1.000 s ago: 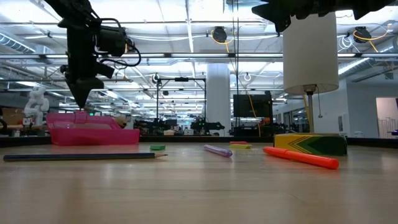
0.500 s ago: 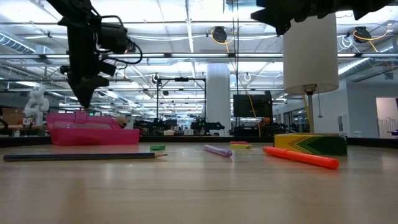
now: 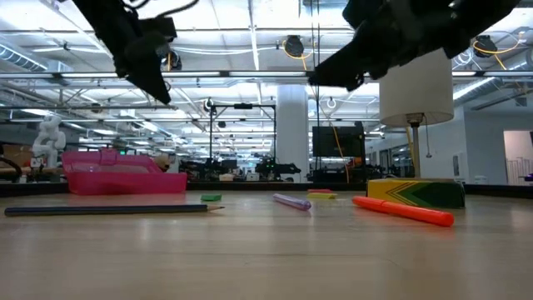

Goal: Pack school essentials
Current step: Put the black pencil into the pink supply box

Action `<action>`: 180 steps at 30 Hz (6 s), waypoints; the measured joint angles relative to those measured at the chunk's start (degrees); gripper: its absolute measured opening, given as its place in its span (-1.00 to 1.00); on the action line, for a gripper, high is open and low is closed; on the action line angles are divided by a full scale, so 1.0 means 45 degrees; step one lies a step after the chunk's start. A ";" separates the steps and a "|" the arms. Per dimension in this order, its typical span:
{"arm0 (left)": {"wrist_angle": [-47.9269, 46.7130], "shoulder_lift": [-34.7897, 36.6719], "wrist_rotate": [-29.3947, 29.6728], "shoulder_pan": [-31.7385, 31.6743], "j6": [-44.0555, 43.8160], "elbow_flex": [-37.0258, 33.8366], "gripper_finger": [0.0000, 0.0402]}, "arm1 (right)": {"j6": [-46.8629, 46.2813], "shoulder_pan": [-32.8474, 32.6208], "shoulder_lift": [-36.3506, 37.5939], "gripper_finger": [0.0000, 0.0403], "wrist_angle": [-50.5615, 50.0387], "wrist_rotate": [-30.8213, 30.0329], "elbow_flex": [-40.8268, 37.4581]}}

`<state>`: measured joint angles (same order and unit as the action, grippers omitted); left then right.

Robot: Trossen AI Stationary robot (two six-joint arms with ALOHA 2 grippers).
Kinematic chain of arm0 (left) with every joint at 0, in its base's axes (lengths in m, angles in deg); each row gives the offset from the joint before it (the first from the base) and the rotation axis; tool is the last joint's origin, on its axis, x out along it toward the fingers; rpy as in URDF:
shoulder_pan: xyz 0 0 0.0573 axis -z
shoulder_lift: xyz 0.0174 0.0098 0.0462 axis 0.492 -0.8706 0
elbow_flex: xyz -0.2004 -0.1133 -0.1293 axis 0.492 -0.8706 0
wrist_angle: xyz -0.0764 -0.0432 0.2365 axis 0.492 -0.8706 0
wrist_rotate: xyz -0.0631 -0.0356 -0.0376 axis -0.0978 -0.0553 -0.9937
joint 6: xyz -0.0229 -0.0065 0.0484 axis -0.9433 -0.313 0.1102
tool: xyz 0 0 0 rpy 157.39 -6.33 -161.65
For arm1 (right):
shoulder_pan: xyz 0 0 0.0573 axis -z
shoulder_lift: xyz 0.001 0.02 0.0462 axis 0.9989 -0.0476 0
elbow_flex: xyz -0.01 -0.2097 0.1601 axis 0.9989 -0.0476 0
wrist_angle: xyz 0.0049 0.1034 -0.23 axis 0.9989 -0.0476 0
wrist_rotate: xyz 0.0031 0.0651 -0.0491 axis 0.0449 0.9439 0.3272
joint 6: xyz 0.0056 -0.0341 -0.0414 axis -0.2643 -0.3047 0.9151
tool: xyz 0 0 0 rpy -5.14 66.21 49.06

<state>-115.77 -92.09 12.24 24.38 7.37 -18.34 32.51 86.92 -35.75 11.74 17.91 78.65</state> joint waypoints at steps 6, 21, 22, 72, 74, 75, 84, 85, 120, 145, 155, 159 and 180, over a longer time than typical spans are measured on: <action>0.0002 -0.0010 0.0457 0.1482 -0.0372 -0.0053 -0.76 | 0.0458 -0.0566 -0.2051 0.01 0.0185 -0.0058 0.1040; -0.1061 -0.0010 -0.0075 0.3538 -0.0496 -0.0058 -0.76 | 0.1415 -0.1718 -0.7998 0.01 0.0075 -0.0041 0.5652; -0.1039 -0.0010 -0.0082 0.3694 -0.0470 -0.0056 -0.76 | 0.1415 -0.1754 -0.8249 0.01 0.0066 -0.0007 0.5856; 0.0010 -0.0015 0.0166 0.4399 0.0631 -0.0053 -0.76 | 0.0871 -0.1778 -1.1179 -0.87 -0.0709 0.0939 0.7625; 0.0015 -0.0015 0.0166 0.4399 0.0628 -0.0053 -0.76 | 0.0975 -0.1770 -1.1175 -0.92 -0.0742 0.0934 0.7625; 0.0018 -0.0015 0.0166 0.4399 0.0628 -0.0053 -0.76 | 0.1047 -0.1770 -1.1175 -0.94 -0.0738 0.0930 0.7625; 0.0034 -0.0015 0.0159 0.4399 0.0399 -0.0053 -0.76 | 0.1278 -0.1745 -1.1026 -0.90 -0.0941 0.0929 0.7625; 0.0034 -0.0015 0.0161 0.4399 0.0312 -0.0053 -0.76 | 0.1334 -0.1745 -1.0937 -0.90 -0.1064 0.0928 0.7619; 0.2320 -0.1765 0.0130 0.5653 -0.0401 -0.0049 0.06 | 0.1859 -0.1498 -0.6014 -0.92 -0.6736 -0.2080 0.7416; 0.2756 -0.2375 -0.0170 0.4899 -0.0035 -0.0049 -0.16 | 0.1838 -0.1498 -0.3555 -0.92 -0.6386 -0.2772 0.5794; 0.2651 -0.2354 -0.0165 0.4899 0.0367 -0.0049 -0.76 | 0.1833 -0.1493 -0.3559 -0.92 -0.6339 -0.2772 0.5794; 0.2609 -0.2276 -0.0233 0.4830 0.0527 -0.0049 -0.92 | 0.1893 -0.1493 -0.3564 -0.92 -0.6342 -0.2819 0.5794; 0.0649 -0.1812 -0.0127 0.4700 -0.0359 -0.0045 -0.86 | 0.1933 -0.1566 -0.3574 0.19 -0.6326 -0.4938 0.5799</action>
<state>-112.85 -100.24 11.66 45.53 5.76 -18.54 41.21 79.87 -51.83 -16.73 -4.32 104.74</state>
